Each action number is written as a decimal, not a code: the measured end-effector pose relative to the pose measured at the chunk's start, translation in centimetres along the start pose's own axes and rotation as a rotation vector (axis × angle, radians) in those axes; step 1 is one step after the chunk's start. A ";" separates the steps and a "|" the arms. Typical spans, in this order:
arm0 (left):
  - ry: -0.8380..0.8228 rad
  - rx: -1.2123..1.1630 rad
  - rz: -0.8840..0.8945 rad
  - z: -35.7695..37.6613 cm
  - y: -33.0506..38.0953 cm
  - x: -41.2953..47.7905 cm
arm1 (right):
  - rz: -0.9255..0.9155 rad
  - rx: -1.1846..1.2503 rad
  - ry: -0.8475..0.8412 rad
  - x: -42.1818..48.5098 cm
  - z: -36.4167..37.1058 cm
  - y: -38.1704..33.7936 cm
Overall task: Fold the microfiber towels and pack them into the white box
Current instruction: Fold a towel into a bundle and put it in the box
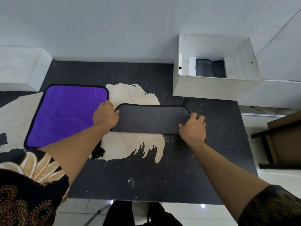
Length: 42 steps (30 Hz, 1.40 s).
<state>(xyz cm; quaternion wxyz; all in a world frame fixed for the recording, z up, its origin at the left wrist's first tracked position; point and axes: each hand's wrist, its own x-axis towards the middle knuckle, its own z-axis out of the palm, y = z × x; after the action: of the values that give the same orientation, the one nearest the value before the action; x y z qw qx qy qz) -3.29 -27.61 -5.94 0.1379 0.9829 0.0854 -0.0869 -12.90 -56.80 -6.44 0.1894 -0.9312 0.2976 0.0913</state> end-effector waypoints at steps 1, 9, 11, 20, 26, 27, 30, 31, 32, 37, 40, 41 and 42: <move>-0.022 0.004 0.019 0.1 0.0 0.0 | 0.013 0.022 -0.019 0.0 -0.1 -0.1; -0.151 -0.032 -0.242 0.3 1.1 0.6 | 0.194 0.119 -0.125 1.0 -1.1 -0.5; -0.201 -0.043 -0.323 0.4 1.6 -0.6 | 0.238 0.153 -0.162 1.2 -1.3 -0.5; -0.303 -0.326 -0.299 1.7 -0.1 -5.1 | 0.321 0.348 -0.228 0.1 -2.0 1.6; -0.412 -0.304 -0.314 2.1 -0.9 -9.2 | 0.388 0.383 -0.261 -2.1 -2.9 5.3; -0.410 -0.234 -0.319 2.0 -0.7 -9.9 | 0.388 0.382 -0.257 -2.4 -3.0 5.7; -0.141 -0.093 -0.239 1.2 1.1 -11.3 | 0.362 0.389 -0.245 -2.7 -3.0 6.1; -0.045 -0.121 -0.153 1.1 2.2 -11.4 | 0.349 0.398 -0.247 -2.7 -3.0 6.1; -0.005 -0.167 -0.060 1.1 3.6 -11.5 | 0.331 0.415 -0.248 -2.7 -3.0 6.0; -0.365 -0.394 0.105 1.9 12.9 -11.5 | 0.236 0.483 -0.236 -4.1 -3.9 4.8; -0.588 -0.562 0.033 2.4 17.8 -11.9 | 0.112 0.461 -0.240 -5.2 -4.4 3.9; -0.627 -0.621 -0.020 2.4 18.9 -12.0 | 0.061 0.460 -0.245 -5.6 -4.4 3.7; -0.656 -0.682 -0.090 2.3 19.7 -12.0 | 0.003 0.455 -0.246 -6.0 -4.3 3.4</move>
<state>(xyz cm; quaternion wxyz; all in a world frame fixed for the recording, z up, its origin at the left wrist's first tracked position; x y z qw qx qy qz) -11.45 -48.71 -0.78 0.4685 0.7976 0.1033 -0.3656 -19.50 -58.05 -1.82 0.4286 -0.8461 0.2868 0.1348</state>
